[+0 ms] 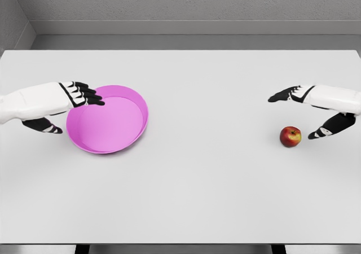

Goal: Put the apple on the plate with both arms

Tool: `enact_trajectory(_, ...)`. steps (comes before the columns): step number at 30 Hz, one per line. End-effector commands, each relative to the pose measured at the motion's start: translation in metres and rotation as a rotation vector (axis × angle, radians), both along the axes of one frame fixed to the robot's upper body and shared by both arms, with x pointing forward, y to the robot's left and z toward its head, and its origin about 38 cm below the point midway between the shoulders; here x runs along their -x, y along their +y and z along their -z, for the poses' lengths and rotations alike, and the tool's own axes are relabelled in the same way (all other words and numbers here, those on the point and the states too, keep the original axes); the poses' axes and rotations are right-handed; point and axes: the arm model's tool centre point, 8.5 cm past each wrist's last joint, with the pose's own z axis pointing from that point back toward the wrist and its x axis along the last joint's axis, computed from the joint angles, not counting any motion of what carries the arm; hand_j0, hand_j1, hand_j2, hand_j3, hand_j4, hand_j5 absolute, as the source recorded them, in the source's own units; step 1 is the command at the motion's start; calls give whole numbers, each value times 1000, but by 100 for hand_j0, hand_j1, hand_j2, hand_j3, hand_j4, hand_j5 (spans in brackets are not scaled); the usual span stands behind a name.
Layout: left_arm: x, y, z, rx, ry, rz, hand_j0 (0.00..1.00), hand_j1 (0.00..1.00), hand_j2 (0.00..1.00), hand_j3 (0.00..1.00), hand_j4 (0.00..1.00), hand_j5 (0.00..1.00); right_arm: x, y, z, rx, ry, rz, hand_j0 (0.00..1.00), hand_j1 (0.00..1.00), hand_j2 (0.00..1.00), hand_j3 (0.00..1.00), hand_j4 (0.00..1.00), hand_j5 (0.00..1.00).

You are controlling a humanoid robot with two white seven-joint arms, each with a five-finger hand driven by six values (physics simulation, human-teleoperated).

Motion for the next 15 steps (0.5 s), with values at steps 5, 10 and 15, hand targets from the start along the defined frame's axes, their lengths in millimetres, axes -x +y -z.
enact_trajectory(5, 0, 2, -1, -35, 19, 0, 100, 100, 100, 100, 100, 100, 3, -9, 37, 23, 107, 33, 100, 100, 100, 100, 100, 100)
enact_trajectory(10, 0, 2, -2, -35, 17, -1, 100, 100, 100, 100, 100, 100, -4, -14, 61, 31, 148, 70, 100, 100, 100, 100, 100, 100)
enact_trajectory(15, 0, 2, -2, -35, 17, -1, 100, 100, 100, 100, 100, 100, -12, -22, 82, 38, 180, 121, 100, 100, 100, 100, 100, 100)
